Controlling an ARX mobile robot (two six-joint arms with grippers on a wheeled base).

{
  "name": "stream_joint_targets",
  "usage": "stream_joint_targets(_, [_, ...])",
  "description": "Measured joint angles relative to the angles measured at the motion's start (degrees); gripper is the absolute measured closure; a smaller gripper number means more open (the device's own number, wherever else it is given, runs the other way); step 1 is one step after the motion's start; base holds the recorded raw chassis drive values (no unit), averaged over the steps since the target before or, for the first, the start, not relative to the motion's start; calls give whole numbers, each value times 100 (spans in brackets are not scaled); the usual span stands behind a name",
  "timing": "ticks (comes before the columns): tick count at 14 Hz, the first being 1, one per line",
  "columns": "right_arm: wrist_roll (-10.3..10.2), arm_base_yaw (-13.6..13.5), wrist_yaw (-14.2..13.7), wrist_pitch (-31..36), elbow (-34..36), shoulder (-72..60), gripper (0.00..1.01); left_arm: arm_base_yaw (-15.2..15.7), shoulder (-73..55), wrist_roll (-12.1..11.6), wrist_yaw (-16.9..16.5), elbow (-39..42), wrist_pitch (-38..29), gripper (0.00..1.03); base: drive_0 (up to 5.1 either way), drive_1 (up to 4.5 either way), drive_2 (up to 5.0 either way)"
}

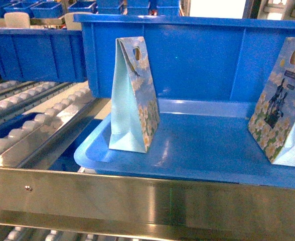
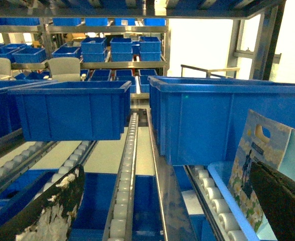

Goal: Move flower gift bag to table near conveyor

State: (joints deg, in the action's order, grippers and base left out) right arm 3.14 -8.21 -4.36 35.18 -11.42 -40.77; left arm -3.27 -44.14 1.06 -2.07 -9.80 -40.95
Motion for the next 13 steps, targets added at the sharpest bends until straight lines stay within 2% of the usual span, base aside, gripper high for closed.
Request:
stream_joint_targets(2, [50,-59,-2,109,-42,-129,3,0,0,0,-2,0,11,5,0,0,0])
stream_joint_targets(3, [98,-170,-26,234,-151,-361,3,0,0,0,-2,0,11,5,0,0,0])
stream_joint_targets(5, [131,-472,-186,492,-584,-1023,3,0,-2,0,0,0,13,5,0,0,0])
stream_joint_targets(7, [181,-608,-293,815,-1182,-1727,3,0,0,0,-2,0,11,5,0,0,0])
stream_joint_targets(8, [188,-605,-286,813,-1392,-2046,3,0,-2,0,0,0,15,5,0,0,0])
stream_joint_targets(10, [63,-553,-162,654,-1670,-2612,3,0,0,0,2,0,15,5,0,0,0])
stream_joint_targets(12, [-122,-367,-35,481,-1956,-3108,3,0,0,0,2,0,13,5,0,0,0])
stream_joint_targets(13, [-125,-297,-15,481,-2061,-3322,3,0,-2,0,2,0,13,5,0,0,0])
